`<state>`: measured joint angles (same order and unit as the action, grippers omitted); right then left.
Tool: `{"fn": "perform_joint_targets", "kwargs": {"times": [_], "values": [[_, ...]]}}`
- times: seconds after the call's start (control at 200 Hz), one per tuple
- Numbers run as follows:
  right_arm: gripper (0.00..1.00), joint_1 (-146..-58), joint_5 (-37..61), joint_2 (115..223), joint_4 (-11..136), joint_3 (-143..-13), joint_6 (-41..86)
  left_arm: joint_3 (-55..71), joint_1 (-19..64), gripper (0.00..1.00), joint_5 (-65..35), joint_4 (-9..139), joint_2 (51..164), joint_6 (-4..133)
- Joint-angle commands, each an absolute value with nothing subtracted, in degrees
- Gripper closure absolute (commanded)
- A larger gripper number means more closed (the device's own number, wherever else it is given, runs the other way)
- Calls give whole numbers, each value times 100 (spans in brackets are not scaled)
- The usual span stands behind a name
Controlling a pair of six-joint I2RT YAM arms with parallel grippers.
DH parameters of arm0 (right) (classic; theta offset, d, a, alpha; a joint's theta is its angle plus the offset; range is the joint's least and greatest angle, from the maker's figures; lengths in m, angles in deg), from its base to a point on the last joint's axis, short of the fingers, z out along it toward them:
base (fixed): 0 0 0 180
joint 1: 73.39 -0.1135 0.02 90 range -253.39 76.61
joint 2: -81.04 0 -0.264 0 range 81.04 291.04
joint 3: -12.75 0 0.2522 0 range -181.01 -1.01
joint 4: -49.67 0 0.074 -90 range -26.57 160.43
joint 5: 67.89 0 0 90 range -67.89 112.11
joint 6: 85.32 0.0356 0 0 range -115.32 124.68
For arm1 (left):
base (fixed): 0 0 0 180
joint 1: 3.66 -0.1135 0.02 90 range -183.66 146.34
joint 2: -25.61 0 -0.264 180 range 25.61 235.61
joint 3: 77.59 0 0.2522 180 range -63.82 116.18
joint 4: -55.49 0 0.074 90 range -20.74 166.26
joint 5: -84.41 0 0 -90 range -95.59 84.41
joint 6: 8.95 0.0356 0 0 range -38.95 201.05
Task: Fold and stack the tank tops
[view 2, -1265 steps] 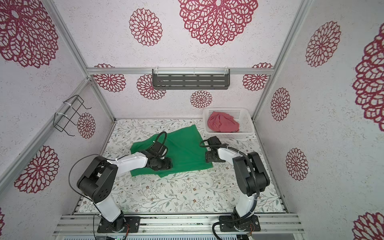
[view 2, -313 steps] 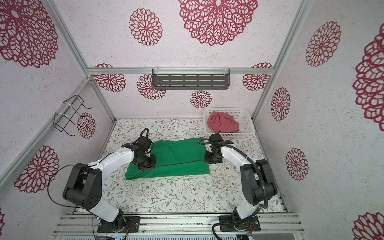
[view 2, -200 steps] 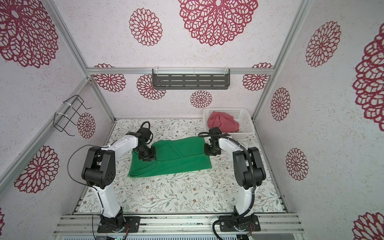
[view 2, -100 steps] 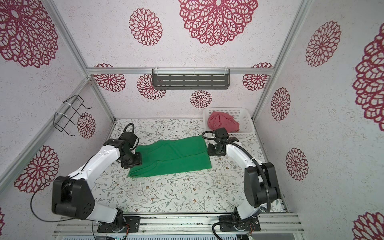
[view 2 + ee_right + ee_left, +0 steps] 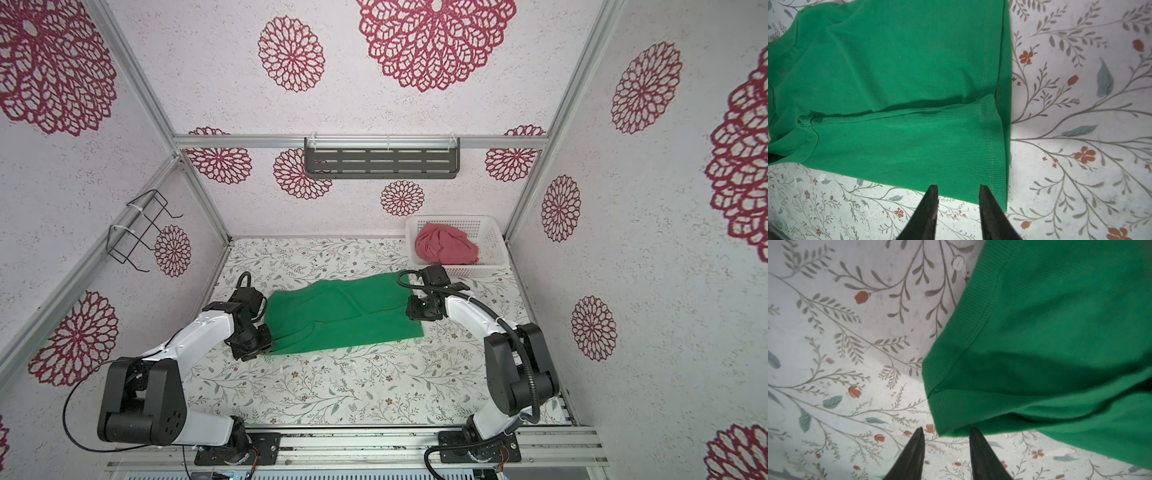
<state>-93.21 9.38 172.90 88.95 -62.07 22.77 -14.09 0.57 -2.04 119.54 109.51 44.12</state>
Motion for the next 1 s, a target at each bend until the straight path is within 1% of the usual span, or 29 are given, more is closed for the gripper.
{"fn": "perform_joint_targets", "kwargs": {"times": [0.0,0.14,0.185,0.415,0.651,0.751,0.831,0.871,0.941,0.996], "values": [[64,-9324,881,17249,8787,-6153,2385,-1337,47,71,-209,11549,11123,4344],[64,-9310,967,17356,8637,-6102,2406,-1214,34,92,-195,11574,11261,4439],[64,-9315,988,17413,8571,-6089,2421,-1172,8,96,-186,11614,11293,4476],[64,-9283,1373,17765,8013,-6015,2487,-781,-376,98,-289,11742,11738,4839],[65,-9195,1745,18173,7595,-5931,2577,-264,-592,97,-364,11794,12620,5085],[65,-9155,1800,18288,7517,-5893,2567,-120,-671,92,-382,11777,12977,5157],[65,-9128,1781,18304,7537,-5923,2511,6,-700,79,-377,11840,13172,5207],[65,-9124,1793,18233,7625,-5970,2452,34,-700,75,-367,11896,13181,5230],[64,-9120,1873,17953,7815,-6037,2352,3,-707,68,-241,12049,12986,5291],[63,-9106,1948,17695,8047,-6107,2263,-26,-738,58,-111,12155,12743,5351]]}}
